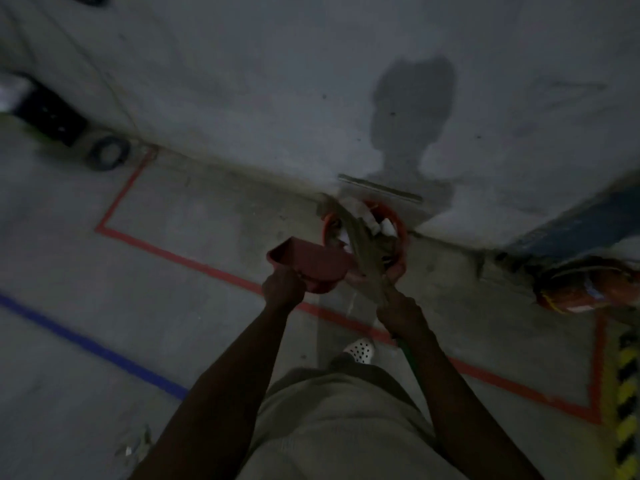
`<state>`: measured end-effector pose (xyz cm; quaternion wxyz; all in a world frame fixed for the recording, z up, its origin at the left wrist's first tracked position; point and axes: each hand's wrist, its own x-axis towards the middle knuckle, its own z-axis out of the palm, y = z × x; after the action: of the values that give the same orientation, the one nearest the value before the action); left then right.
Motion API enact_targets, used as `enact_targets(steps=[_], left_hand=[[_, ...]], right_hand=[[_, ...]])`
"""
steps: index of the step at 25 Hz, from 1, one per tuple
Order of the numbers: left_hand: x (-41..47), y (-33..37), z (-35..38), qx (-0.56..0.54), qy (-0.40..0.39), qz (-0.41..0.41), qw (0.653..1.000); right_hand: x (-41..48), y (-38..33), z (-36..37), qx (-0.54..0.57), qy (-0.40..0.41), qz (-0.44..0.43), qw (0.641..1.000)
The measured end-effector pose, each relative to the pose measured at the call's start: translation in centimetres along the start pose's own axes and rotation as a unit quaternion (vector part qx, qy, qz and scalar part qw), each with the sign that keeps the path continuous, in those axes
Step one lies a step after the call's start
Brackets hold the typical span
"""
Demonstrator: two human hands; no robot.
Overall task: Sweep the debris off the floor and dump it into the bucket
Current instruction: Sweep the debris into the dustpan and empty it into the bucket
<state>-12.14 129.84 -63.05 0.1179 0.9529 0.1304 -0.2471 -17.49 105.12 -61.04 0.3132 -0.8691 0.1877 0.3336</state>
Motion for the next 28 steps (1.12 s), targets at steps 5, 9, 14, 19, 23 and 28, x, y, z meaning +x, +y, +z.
enact_targets(steps=[5, 9, 14, 19, 23, 28], left_hand=[[-6.8, -8.9, 0.8, -0.059, 0.024, -0.12, 0.991], [-16.5, -17.3, 4.0, -0.162, 0.069, -0.234, 0.956], [-30.5, -25.5, 10.7, -0.268, 0.123, -0.355, 0.887], [-41.7, -30.4, 17.8, -0.327, 0.109, -0.473, 0.811], [-46.9, -32.9, 22.1, -0.351, 0.082, -0.539, 0.761], [-50.9, -36.3, 24.4, -0.417, 0.096, -0.631, 0.647]], right_hand=[[-1.4, -3.8, 3.2, -0.048, -0.021, -0.119, 0.992], [-6.1, -5.9, 9.0, -0.095, -0.044, -0.203, 0.974], [-11.8, -6.6, 18.5, -0.229, -0.135, -0.282, 0.922], [-17.6, -8.3, 28.7, -0.374, -0.218, -0.366, 0.824], [-21.1, -10.5, 35.8, -0.464, -0.291, -0.406, 0.732], [-25.0, -15.5, 46.2, -0.536, -0.353, -0.417, 0.644]])
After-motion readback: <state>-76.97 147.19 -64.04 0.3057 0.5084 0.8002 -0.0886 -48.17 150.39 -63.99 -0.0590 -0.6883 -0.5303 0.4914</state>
